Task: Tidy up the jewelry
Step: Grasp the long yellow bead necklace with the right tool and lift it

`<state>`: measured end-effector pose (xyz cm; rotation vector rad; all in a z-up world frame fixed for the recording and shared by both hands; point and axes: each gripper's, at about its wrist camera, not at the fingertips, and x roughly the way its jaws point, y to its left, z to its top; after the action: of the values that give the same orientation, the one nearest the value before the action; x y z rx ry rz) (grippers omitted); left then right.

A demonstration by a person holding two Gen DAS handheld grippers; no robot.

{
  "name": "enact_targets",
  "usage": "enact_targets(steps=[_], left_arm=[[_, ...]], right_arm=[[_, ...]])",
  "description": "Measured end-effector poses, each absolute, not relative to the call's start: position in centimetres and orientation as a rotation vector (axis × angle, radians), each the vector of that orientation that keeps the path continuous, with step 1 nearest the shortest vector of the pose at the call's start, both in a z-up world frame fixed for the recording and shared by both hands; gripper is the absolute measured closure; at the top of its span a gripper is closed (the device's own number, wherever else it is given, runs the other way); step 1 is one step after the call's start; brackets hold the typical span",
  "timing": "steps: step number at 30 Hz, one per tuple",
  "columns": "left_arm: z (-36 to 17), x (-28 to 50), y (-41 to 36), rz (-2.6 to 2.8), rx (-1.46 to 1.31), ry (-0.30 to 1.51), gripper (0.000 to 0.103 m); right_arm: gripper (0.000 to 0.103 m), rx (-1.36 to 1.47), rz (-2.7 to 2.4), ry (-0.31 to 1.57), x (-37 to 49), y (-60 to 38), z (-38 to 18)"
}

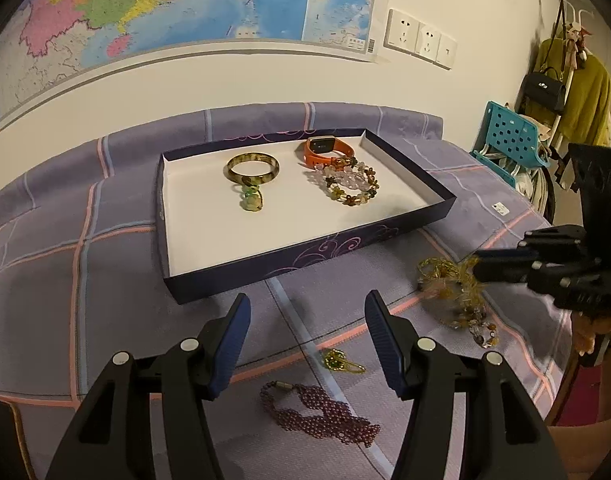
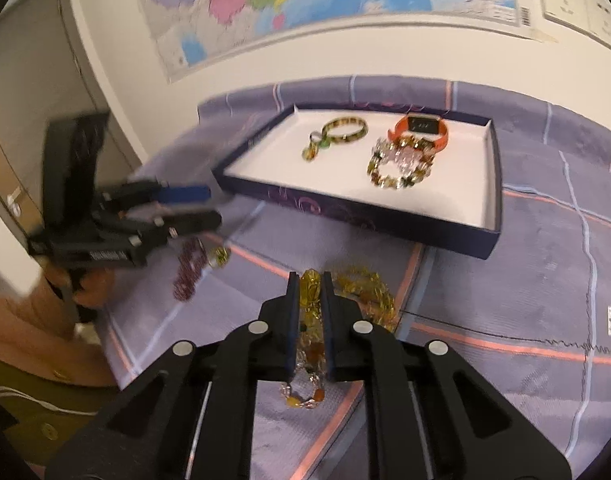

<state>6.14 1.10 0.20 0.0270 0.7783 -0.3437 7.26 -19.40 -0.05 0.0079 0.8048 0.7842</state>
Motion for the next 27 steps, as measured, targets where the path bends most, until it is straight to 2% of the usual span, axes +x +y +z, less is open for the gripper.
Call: enact_targets(steps=[14,27], left_arm=[[0.1,5.7,0.8,-0.360,0.035,0.778,0.046],[0.1,2.4,2.3,-0.388,0.095,0.758,0.046]], right_arm=[[0.093,0.223,0.840,0.655,6.5,-22.9,5.4],[0.093,0.293,0.865,0.587,6.1,-23.2,7.0]])
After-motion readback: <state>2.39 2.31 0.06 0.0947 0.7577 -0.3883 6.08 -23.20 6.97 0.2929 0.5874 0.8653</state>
